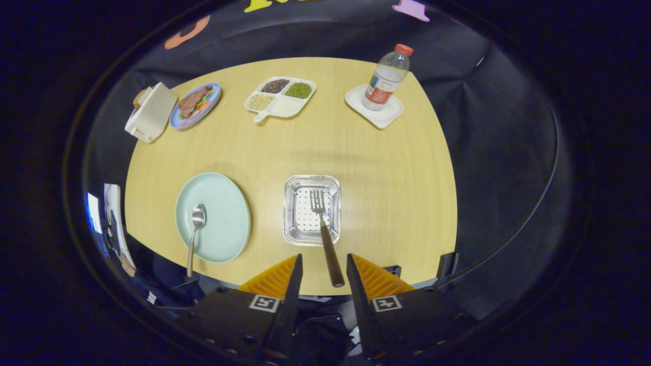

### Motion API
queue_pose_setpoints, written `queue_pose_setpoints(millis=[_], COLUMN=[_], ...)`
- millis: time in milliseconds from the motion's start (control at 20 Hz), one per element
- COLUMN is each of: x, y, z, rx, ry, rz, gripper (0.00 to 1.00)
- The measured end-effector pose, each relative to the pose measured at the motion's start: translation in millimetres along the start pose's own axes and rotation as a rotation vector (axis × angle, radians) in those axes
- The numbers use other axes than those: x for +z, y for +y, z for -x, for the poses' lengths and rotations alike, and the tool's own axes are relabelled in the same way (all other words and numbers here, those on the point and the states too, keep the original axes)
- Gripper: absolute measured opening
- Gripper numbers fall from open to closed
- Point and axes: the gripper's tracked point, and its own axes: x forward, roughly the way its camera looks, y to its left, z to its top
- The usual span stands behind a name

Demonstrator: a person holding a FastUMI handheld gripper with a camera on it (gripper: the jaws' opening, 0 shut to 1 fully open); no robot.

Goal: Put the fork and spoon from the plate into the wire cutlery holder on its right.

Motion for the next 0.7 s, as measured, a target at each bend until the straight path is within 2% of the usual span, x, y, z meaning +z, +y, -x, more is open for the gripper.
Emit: queue_pose_setpoints(millis=[250, 400, 700], x=[1, -1, -27], y=[4, 15, 36], z=[12, 24, 49], rx=[0.03, 0.075, 0.071], ry=[-0.077, -0.155, -0.315], rz=[-0.055, -0.125, -0.222], gripper=[0.89, 0.99, 0.97])
